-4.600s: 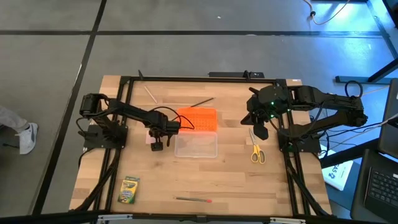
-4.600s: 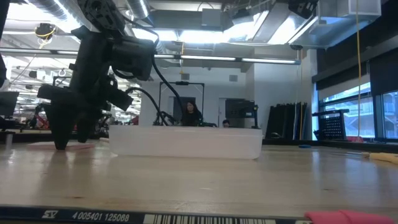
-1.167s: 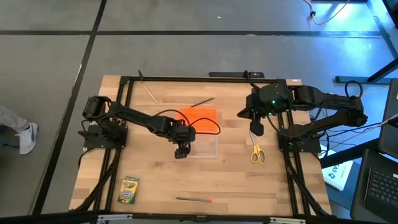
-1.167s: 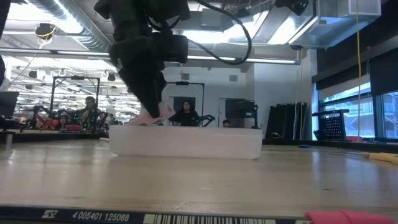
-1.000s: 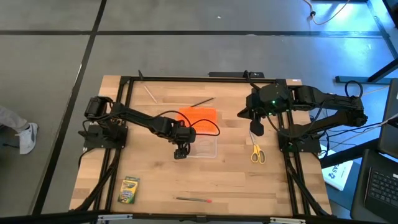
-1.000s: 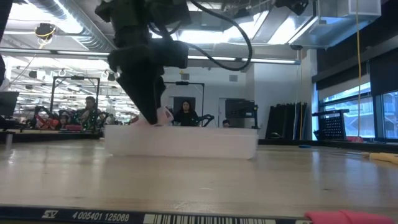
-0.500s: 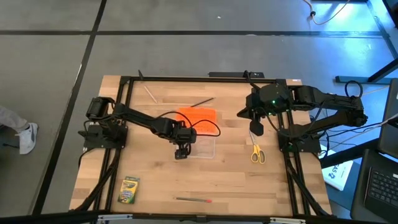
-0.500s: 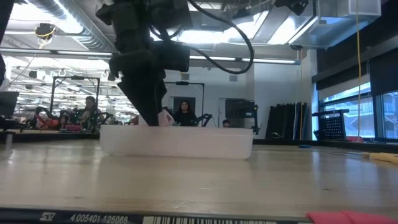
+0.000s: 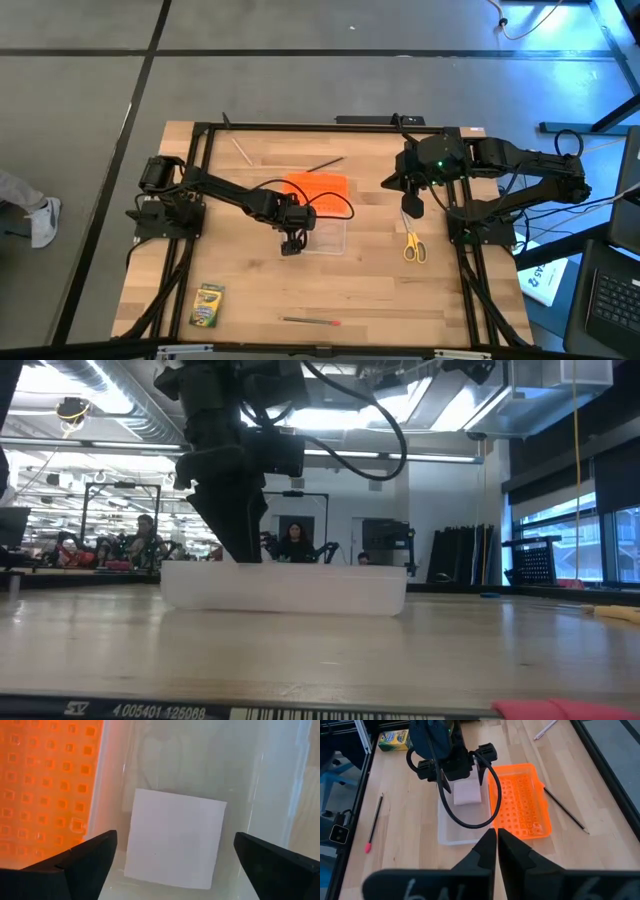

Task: Pack school essentials
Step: Put the pink sticky notes into the supply box, then put the crayon box into the supply box

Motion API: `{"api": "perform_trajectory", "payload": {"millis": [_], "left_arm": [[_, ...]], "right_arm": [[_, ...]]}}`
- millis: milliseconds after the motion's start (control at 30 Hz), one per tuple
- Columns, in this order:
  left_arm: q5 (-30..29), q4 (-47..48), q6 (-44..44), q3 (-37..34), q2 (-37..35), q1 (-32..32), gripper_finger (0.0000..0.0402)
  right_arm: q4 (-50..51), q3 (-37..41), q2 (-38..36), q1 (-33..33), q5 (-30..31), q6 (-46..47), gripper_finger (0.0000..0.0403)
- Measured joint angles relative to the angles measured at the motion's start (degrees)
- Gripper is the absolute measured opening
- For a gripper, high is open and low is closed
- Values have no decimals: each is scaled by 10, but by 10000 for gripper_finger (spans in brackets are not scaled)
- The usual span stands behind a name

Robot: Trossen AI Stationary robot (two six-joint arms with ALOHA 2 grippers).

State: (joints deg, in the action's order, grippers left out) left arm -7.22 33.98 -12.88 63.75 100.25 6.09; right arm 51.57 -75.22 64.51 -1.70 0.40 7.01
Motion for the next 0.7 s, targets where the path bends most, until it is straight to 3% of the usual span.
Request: {"api": "perform_trajectory", "payload": {"millis": [367, 533, 700], "left_arm": [[11, -2, -5, 0, -17, -1, 399], [10, 6, -37, 0, -59, -1, 397], [9, 78, -68, 0, -113, -2, 397]], "right_arm": [[0, 0, 0, 0, 0, 0, 20], [0, 0, 0, 0, 0, 0, 20], [-1, 0, 0, 0, 0, 0, 20]]}}
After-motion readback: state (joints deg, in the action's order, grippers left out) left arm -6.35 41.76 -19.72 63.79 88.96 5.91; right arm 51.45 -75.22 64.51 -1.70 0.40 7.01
